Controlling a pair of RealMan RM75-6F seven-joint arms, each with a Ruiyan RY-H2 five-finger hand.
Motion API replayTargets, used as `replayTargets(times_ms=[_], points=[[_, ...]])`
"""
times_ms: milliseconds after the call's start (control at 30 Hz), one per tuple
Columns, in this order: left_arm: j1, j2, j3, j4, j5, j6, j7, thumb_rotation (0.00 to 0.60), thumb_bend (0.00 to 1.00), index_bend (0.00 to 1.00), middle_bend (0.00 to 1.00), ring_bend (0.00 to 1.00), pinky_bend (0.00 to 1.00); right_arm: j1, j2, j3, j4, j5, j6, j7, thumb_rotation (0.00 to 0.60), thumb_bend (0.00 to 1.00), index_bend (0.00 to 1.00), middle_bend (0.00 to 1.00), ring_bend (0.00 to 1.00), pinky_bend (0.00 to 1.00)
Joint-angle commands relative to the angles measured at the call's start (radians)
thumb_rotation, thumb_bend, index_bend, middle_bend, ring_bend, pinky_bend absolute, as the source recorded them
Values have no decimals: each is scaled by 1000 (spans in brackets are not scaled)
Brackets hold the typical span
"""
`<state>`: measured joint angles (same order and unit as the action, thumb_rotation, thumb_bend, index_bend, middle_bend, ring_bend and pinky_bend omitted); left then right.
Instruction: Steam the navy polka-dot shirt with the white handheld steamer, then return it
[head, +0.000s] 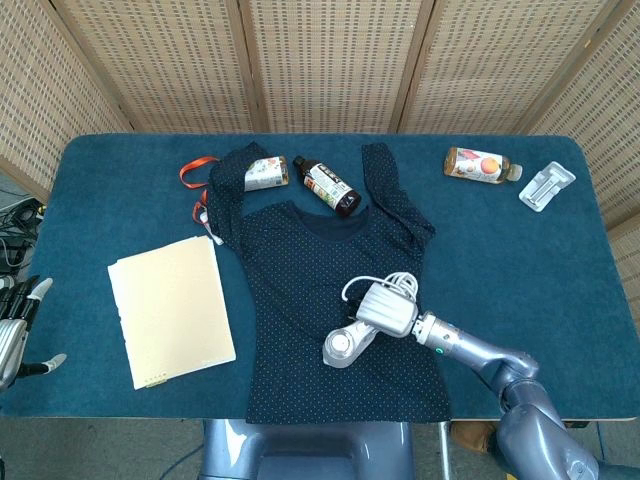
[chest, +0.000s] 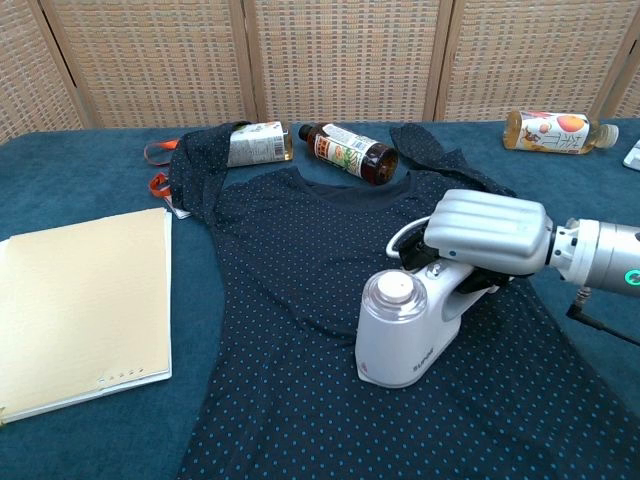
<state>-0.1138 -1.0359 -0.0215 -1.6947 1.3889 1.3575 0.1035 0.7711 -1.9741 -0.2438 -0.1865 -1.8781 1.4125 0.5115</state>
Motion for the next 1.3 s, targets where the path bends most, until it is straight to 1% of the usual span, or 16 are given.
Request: replayTargets(times_ms=[33, 233, 700, 933, 1133, 1300], points=[[1, -1, 0, -3, 1, 2, 3, 600, 0, 0, 0, 0, 0, -4, 4, 10, 8, 14, -16, 11, 600, 1000, 822, 625, 682, 1000], [0, -2, 1, 0, 0, -1, 3, 600, 0, 0, 0, 0, 0, -10, 5, -5, 4, 3, -5, 19, 600, 1000, 822, 625, 682, 1000], [2, 1, 3, -1, 4, 5, -2, 600, 0, 0, 0, 0, 0, 12, -48, -55, -57, -59, 103, -22, 600, 1000, 822, 626, 682, 1000], [2, 3, 2, 6, 3, 4, -12, 600, 0, 0, 0, 0, 0, 20, -58, -92, -93, -104, 145, -49, 600, 1000, 822, 626, 682, 1000], [3, 5, 2, 7, 5, 5, -18, 600, 0, 0, 0, 0, 0, 26, -51, -87, -105, -101, 144, -62, 600, 1000, 822, 625, 682, 1000], [4, 7, 2, 4, 8, 7, -20, 600, 0, 0, 0, 0, 0, 23, -28, -78, -85, -86, 118, -70, 600, 1000, 822, 626, 682, 1000]])
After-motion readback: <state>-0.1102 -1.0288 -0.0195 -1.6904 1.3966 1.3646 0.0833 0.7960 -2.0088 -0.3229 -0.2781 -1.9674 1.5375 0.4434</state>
